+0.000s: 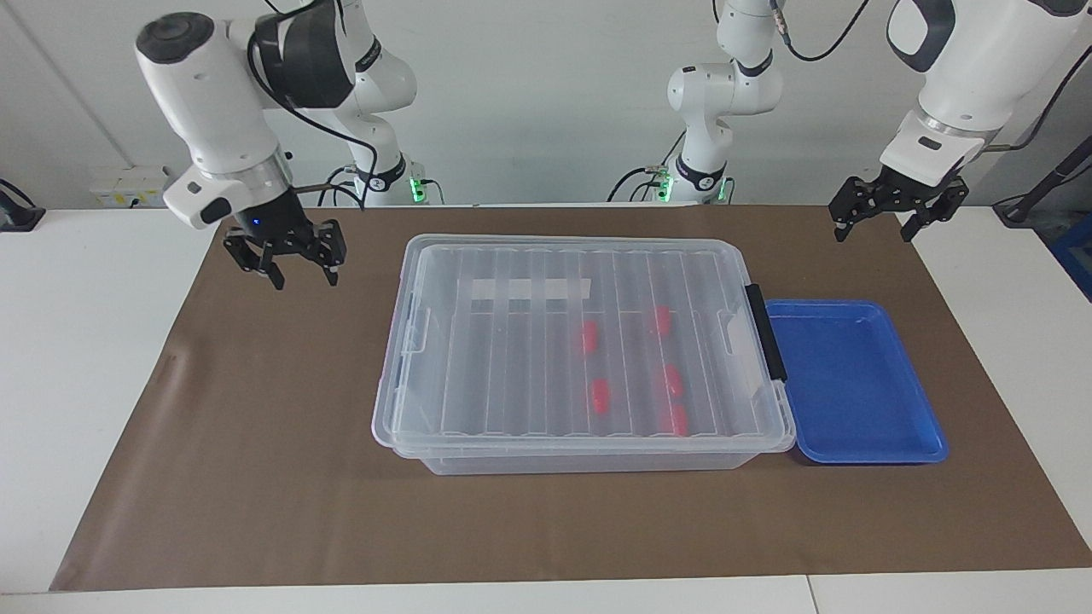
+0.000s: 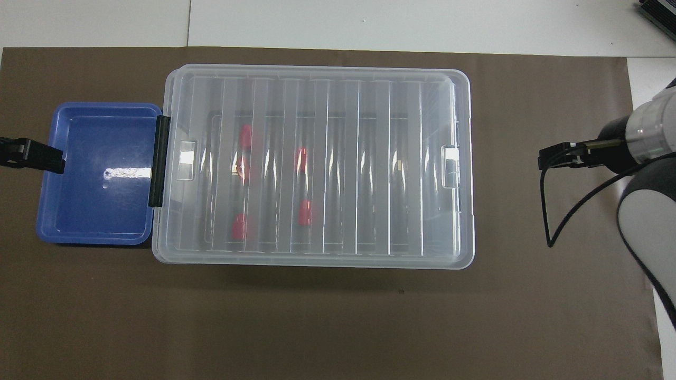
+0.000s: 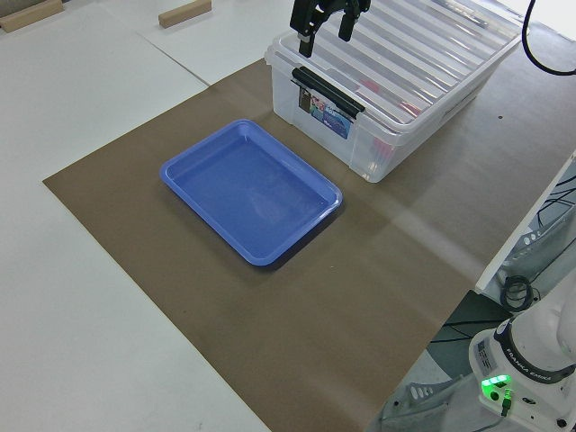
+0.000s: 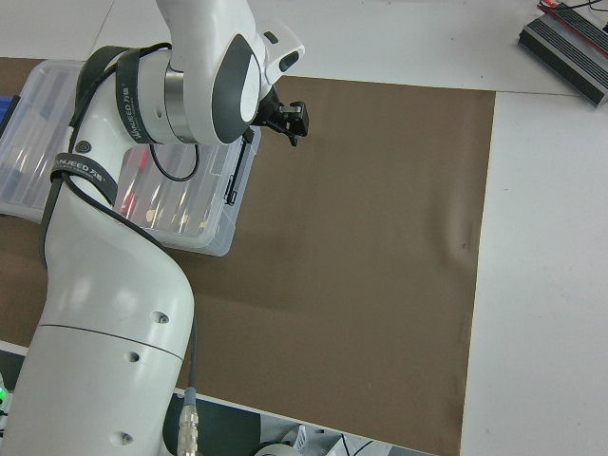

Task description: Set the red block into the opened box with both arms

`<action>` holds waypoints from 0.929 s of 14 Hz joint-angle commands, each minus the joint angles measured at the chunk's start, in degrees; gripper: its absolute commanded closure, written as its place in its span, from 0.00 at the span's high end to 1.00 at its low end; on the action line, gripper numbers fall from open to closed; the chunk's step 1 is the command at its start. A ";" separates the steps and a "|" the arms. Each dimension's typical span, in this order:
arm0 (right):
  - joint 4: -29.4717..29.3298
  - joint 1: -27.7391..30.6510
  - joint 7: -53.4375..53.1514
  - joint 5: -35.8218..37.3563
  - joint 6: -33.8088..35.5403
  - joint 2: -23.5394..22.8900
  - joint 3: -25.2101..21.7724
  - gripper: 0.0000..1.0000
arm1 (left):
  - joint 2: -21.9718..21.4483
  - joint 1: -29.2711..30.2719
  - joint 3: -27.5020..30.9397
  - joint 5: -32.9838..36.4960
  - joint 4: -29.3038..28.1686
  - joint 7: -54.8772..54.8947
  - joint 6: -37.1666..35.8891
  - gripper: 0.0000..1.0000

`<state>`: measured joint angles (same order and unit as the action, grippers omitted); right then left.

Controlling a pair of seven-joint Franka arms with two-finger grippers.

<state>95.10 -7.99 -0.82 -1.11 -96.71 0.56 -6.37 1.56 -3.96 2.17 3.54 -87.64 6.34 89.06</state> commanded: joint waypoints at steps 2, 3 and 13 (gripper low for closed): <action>-6.06 1.75 -4.79 0.58 11.87 -0.56 -0.04 1.00 | -1.91 0.18 0.03 -0.29 -2.45 0.08 1.47 1.00; -6.16 2.62 -5.16 0.32 12.94 -0.47 -0.30 1.00 | -1.82 0.09 0.03 -1.42 -2.02 -0.10 1.99 1.00; -5.89 2.63 -0.50 3.57 11.10 -0.12 0.40 1.00 | -1.91 -0.26 0.30 -3.63 -2.19 -0.45 2.88 1.00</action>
<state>90.07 -5.67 -2.71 1.39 -85.58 0.92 -6.32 1.44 -4.02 2.15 0.62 -87.64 6.34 90.57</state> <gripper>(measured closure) 0.000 0.000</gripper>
